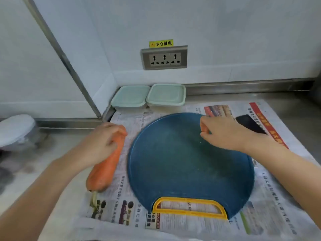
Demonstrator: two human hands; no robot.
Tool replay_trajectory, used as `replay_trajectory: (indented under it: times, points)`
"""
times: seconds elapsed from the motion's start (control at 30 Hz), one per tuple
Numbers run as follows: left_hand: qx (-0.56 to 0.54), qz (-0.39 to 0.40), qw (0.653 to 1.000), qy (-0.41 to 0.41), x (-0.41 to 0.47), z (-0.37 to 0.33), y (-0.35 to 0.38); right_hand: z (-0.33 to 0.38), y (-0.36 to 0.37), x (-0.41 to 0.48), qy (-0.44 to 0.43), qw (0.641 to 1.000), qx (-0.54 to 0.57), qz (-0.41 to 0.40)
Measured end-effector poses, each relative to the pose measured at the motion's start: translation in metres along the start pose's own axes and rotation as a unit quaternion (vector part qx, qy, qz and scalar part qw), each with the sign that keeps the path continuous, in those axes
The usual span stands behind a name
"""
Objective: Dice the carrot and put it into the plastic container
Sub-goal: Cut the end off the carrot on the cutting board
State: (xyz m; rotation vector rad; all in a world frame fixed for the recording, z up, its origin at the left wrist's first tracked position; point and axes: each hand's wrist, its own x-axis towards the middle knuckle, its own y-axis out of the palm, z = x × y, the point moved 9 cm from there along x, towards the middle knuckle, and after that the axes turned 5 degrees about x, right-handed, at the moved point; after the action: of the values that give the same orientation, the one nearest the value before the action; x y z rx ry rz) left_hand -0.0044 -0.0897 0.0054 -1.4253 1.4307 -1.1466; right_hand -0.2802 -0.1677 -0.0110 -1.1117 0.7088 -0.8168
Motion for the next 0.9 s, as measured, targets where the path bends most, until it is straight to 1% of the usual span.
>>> replay_trajectory:
  times: [0.07, 0.13, 0.2, 0.33, 0.43, 0.5, 0.57, 0.63, 0.7, 0.77, 0.83, 0.87, 0.9]
  points:
    - [0.015, 0.003, 0.998, -0.061, -0.009, 0.011, -0.001, 0.0, 0.004, -0.006, -0.004, 1.0, 0.005, -0.013]
    - [0.018, 0.035, 0.993, -0.108, -0.02, 0.02, 0.007, -0.001, 0.008, -0.013, -0.011, 1.0, 0.006, -0.022]
    - [-0.008, 0.07, 0.988, -0.134, -0.031, 0.023, 0.02, 0.002, 0.014, -0.021, -0.018, 1.0, 0.008, -0.017]
    - [-0.037, 0.106, 0.983, -0.144, -0.041, 0.019, 0.034, 0.004, 0.019, -0.04, -0.017, 1.0, 0.015, -0.004]
    - [0.002, 0.123, 0.982, -0.145, -0.043, 0.009, 0.035, 0.003, 0.02, -0.055, -0.01, 1.0, 0.02, 0.008]
    - [0.001, 0.123, 0.982, -0.143, -0.043, -0.006, 0.03, 0.0, 0.017, -0.067, 0.001, 1.0, 0.029, 0.004]
    - [-0.054, 0.1, 0.983, -0.144, -0.039, -0.023, 0.02, -0.007, 0.01, -0.078, 0.017, 0.999, 0.039, -0.012]
    - [-0.161, 0.068, 0.972, -0.157, -0.038, -0.046, 0.012, -0.015, 0.0, -0.091, 0.041, 0.997, 0.042, -0.044]
    - [-0.265, 0.059, 0.945, -0.182, -0.038, -0.067, 0.015, -0.028, -0.006, -0.102, 0.077, 0.993, 0.044, -0.08]
    - [-0.338, 0.071, 0.914, -0.212, -0.037, -0.085, 0.028, -0.044, -0.012, -0.114, 0.13, 0.984, 0.037, -0.119]
    - [-0.376, 0.094, 0.891, -0.235, -0.034, -0.099, 0.043, -0.059, -0.016, -0.127, 0.182, 0.972, 0.017, -0.148]
    - [-0.374, 0.11, 0.889, -0.242, -0.033, -0.104, 0.051, -0.066, -0.015, -0.132, 0.205, 0.967, 0.005, -0.154]
    - [-0.355, 0.124, 0.894, -0.245, -0.03, -0.108, 0.058, -0.072, -0.014, -0.139, 0.229, 0.961, -0.004, -0.156]
